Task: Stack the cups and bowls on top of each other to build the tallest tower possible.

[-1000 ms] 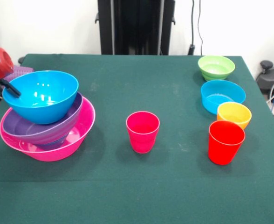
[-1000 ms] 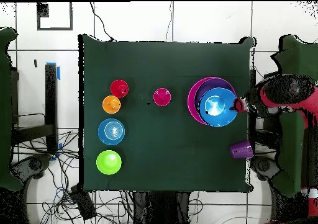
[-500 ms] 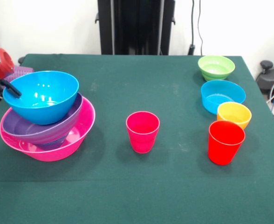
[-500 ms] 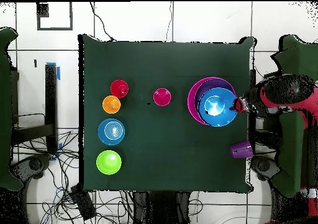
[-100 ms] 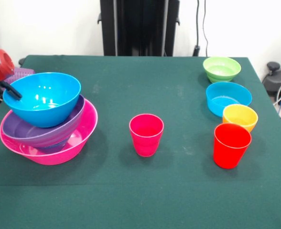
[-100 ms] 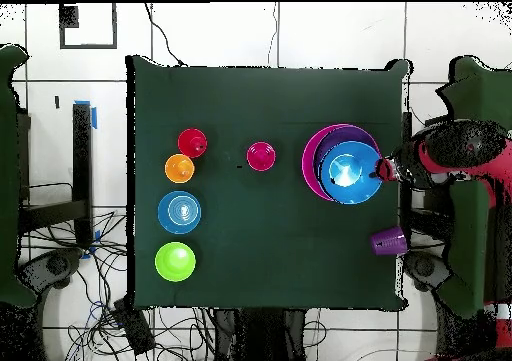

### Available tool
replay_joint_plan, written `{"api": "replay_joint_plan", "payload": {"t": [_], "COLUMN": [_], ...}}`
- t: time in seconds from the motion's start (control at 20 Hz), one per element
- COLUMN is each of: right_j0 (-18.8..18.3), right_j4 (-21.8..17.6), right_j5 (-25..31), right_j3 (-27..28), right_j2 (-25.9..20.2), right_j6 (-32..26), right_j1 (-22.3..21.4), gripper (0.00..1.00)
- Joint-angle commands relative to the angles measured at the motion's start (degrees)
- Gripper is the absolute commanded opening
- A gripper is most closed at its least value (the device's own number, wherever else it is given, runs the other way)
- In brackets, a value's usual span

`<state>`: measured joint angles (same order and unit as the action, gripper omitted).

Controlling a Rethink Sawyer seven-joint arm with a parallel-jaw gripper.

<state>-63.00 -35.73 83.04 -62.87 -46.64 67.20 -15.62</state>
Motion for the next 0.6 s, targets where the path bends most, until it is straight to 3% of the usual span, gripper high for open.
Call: {"api": "replay_joint_plan", "payload": {"t": [0.05, 0.6], "right_j0": [2.20, 1.56], "right_j4": [0.89, 2.25], "right_j5": [-0.48, -2.20], "right_j3": [-1.28, -2.04], "right_j2": [0.79, -0.19], "right_j6": [-11.09, -11.05], "right_j1": [0.70, 1.14], "gripper": [0.00, 0.00]}}
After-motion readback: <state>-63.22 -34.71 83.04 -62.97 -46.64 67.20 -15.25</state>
